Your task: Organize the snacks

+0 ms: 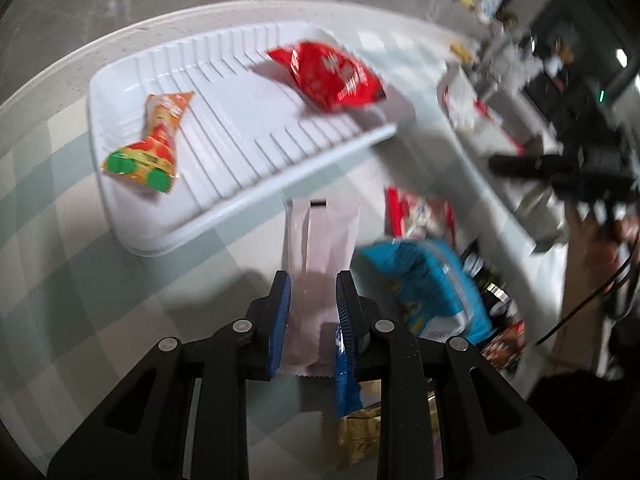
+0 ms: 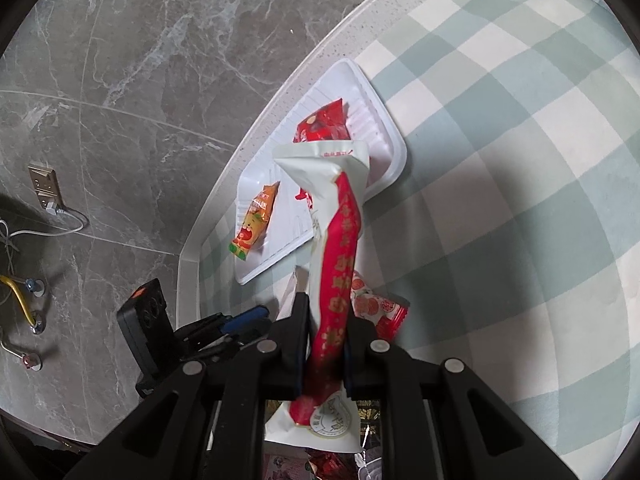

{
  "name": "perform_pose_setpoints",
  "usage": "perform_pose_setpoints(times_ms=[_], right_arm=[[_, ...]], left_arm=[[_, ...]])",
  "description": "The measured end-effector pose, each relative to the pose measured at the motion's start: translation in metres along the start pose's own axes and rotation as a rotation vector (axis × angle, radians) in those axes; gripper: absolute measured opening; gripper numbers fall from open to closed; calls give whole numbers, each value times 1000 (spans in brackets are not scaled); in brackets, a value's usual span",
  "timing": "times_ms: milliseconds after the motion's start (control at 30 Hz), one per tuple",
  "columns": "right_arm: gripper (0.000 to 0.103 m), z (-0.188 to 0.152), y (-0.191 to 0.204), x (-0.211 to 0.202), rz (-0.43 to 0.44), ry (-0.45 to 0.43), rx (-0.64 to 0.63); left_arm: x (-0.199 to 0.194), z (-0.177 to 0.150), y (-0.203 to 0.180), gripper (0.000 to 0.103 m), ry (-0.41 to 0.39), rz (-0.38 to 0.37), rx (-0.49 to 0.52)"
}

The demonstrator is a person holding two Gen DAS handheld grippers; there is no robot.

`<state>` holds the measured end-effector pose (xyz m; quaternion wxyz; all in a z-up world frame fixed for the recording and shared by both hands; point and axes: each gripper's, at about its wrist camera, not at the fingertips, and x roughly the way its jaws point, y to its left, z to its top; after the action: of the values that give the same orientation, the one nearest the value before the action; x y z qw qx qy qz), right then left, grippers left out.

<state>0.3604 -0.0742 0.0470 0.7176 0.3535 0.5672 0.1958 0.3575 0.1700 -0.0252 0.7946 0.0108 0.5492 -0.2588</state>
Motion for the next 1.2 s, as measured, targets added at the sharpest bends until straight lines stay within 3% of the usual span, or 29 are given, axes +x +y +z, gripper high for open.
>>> perform_pose_setpoints(times_ms=[133, 200, 233, 467, 633, 700, 767, 800, 1033, 1200], right_arm=[[15, -1, -2, -1, -3, -2, 6], [15, -2, -3, -2, -2, -3, 10], [15, -2, -4, -2, -3, -2, 11], [16, -5, -7, -2, -4, -5, 24], [16, -5, -9, -1, -8, -2, 32], [16, -5, -10, 0, -7, -2, 32], [17, -5, -11, 0, -6, -2, 35], [17, -5, -11, 0, -6, -2, 36], [18, -5, -12, -1, 20, -2, 62], [18, -4, -7, 1, -30, 4, 19]], left_arm=[[7, 0, -4, 27, 22, 28, 30], [8, 2, -5, 48, 30, 38, 39], [8, 2, -6, 50, 33, 33, 41], [16, 1, -14, 50, 57, 49, 78], [19, -1, -23, 50, 49, 79, 115], [19, -1, -25, 37, 41, 90, 135], [20, -1, -27, 32, 35, 89, 137], [19, -1, -26, 26, 28, 82, 130], [17, 2, -7, 22, -16, -4, -8], [16, 2, 2, 22, -27, -69, -77]])
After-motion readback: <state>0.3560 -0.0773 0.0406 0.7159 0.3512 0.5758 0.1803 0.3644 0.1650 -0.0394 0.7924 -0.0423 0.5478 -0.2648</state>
